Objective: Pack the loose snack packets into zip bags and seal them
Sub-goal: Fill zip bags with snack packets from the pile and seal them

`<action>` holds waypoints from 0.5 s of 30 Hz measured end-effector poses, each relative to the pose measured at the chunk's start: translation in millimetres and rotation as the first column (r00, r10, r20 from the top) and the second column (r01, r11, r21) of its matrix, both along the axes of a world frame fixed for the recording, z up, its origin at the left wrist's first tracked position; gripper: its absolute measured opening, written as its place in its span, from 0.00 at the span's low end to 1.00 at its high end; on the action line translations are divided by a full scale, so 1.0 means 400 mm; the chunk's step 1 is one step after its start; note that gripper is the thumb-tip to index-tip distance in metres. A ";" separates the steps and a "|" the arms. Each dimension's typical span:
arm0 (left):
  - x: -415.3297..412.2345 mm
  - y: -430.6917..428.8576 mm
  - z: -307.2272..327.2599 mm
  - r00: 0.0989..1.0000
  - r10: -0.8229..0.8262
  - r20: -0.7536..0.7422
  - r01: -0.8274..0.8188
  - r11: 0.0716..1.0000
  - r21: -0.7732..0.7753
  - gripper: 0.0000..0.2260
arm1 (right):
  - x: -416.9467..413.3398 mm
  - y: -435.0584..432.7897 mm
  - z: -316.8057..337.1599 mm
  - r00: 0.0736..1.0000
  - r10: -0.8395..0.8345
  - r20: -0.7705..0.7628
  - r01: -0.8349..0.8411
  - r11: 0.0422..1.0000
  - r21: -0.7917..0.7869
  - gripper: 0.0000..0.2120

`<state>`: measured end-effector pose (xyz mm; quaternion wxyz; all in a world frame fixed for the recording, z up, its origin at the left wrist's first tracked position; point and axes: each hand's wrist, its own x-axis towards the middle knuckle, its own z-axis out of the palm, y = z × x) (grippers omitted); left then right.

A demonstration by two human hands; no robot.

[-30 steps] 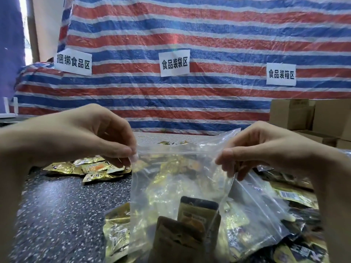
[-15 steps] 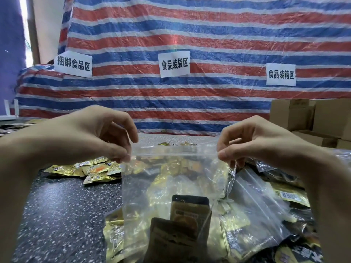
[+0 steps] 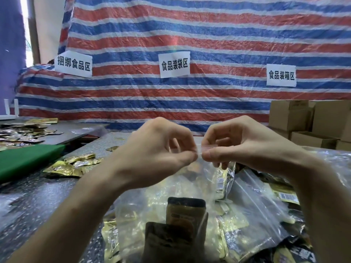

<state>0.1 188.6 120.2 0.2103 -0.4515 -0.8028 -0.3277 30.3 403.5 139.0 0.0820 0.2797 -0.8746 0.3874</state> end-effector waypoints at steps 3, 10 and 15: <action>0.000 -0.003 0.001 1.000 -0.012 0.001 0.012 0.999 0.034 0.05 | -0.003 -0.011 -0.001 0.999 -0.001 -0.052 0.002 1.000 0.019 0.04; 0.000 -0.006 0.007 0.990 -0.049 0.133 0.049 0.999 0.008 0.05 | -0.002 -0.015 -0.001 0.993 -0.015 -0.115 0.025 0.996 0.086 0.05; -0.002 -0.006 0.003 0.993 -0.003 0.116 -0.004 0.998 0.059 0.04 | -0.007 -0.026 -0.008 0.992 -0.026 -0.123 0.039 0.994 0.103 0.03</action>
